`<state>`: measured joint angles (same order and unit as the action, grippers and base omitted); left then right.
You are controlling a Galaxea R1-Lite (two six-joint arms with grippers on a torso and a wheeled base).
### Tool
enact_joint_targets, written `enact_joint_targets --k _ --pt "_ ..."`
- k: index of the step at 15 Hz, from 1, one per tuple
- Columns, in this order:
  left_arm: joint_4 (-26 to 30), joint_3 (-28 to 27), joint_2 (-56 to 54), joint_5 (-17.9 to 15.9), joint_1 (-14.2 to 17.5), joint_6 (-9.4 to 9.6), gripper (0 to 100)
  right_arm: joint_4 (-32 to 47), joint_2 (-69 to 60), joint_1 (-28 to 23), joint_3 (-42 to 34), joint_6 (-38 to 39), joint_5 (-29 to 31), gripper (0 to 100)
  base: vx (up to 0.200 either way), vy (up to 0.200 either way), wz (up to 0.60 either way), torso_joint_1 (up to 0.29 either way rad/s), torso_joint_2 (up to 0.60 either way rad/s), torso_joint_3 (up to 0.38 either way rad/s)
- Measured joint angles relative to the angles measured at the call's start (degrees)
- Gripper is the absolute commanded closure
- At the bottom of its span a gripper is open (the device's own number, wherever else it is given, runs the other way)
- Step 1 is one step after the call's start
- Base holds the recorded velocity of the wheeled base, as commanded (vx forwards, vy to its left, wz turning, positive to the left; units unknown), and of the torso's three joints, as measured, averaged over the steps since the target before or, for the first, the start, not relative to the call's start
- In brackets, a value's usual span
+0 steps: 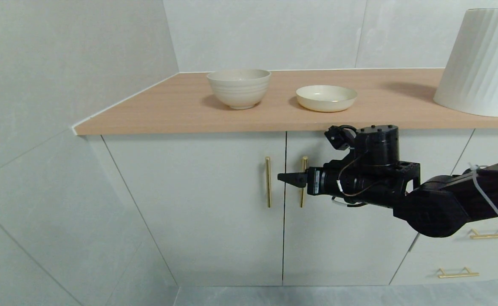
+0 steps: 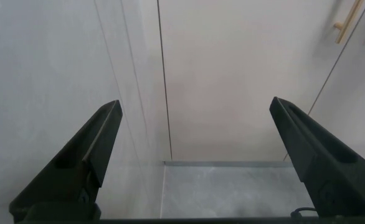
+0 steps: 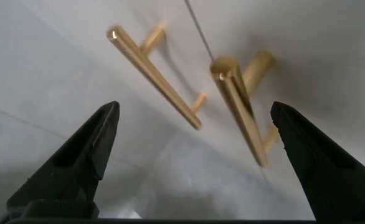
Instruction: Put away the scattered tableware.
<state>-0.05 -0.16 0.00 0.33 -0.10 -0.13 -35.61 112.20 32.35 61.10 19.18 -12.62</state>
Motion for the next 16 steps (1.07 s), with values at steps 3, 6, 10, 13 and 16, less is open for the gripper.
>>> enact_joint_targets --k 3,6,10,13,16 --pt "0.00 -0.02 0.00 0.00 0.02 -0.02 0 -4.73 1.50 0.50 -0.62 2.00 -0.05 0 0.000 0.000 0.00 0.000 0.00 0.000" --pt "-0.02 -0.02 0.00 -0.01 0.00 -0.02 0 -6.10 1.91 0.61 -2.06 2.58 -0.46 0 0.000 0.000 0.00 0.000 0.00 0.000" --pt "-0.02 0.02 0.00 -0.01 0.00 -0.02 0 -6.29 1.39 0.46 -4.11 3.32 -6.35 0 0.000 0.000 0.00 0.000 0.00 0.000" --pt "-0.02 0.02 0.00 0.00 0.02 -0.02 0 -6.35 1.00 0.55 -5.03 3.56 -7.52 0 0.000 0.000 0.00 0.000 0.00 0.000" --pt "-0.02 -0.02 0.00 0.00 0.00 -0.02 0 -8.35 -0.43 0.55 -8.09 3.57 -10.48 0 0.000 0.000 0.00 0.000 0.00 0.000"
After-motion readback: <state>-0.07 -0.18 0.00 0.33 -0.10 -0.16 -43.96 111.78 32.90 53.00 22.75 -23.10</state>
